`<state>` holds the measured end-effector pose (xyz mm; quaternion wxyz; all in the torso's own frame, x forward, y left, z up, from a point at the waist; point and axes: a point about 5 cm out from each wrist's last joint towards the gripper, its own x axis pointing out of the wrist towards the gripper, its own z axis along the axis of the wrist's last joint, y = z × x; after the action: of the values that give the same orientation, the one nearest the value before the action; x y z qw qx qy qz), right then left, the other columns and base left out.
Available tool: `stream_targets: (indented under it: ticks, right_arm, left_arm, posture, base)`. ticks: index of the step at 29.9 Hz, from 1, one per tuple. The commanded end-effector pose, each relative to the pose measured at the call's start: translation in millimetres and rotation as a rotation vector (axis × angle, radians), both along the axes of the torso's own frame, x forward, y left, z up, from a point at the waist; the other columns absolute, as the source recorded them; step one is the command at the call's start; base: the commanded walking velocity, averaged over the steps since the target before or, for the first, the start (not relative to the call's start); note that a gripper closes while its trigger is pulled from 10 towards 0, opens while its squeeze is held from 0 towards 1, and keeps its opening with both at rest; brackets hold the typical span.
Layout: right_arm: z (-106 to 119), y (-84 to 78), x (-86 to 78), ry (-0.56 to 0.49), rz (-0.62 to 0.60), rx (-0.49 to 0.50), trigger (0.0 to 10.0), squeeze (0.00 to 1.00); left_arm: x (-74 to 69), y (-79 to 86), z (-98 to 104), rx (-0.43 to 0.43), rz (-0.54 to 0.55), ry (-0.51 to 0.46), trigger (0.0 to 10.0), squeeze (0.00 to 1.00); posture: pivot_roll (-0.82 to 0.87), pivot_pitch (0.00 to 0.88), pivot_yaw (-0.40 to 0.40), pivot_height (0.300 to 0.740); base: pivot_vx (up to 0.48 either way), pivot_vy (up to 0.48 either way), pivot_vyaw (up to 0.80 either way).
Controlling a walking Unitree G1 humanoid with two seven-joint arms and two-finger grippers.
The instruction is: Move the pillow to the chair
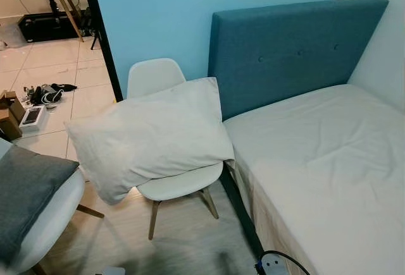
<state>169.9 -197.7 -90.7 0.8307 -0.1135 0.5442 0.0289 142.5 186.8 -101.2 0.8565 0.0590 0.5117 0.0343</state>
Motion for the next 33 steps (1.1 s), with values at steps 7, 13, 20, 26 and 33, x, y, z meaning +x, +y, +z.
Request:
stream_targets:
  ticks: [7, 13, 20, 26, 33]
  right_arm:
    - [-3.2, -10.2, -11.9, 0.026, 0.0, -0.012, 10.0, 0.0]
    - [-3.9, -15.8, -16.3, 0.031, -0.003, -0.018, 10.0, 0.0]
    - [-4.8, -8.9, -15.3, 0.029, 0.003, -0.012, 10.0, 0.0]
    - [-2.7, 3.7, -5.1, 0.013, 0.013, -0.003, 10.0, 0.0]
    - [-0.4, 2.7, 0.0, 0.005, 0.014, -0.005, 10.0, 0.0]
  left_arm:
    - [-18.6, -24.0, -8.6, -0.025, -0.034, 0.07, 10.0, 0.0]
    - [-23.4, -26.5, -10.1, -0.026, -0.039, 0.077, 10.0, 0.0]
    - [-23.1, -25.5, -9.9, -0.024, -0.038, 0.072, 10.0, 0.0]
    - [-23.7, -24.7, -9.8, -0.022, -0.037, 0.064, 10.0, 0.0]
    - [-24.2, -25.2, -9.8, -0.02, -0.039, 0.06, 10.0, 0.0]
  posture:
    - [-0.08, 0.08, -0.008, 0.74]
    - [-0.08, 0.077, -0.01, 0.74]
    - [-0.08, 0.075, -0.016, 0.74]
    - [-0.08, 0.07, -0.02, 0.74]
    - [-0.08, 0.07, -0.023, 0.74]
  base:
    - [0.0, 0.0, 0.0]
    - [0.0, 0.0, 0.0]
    - [0.0, 0.0, 0.0]
    - [0.0, 0.0, 0.0]
    - [0.0, 0.0, 0.0]
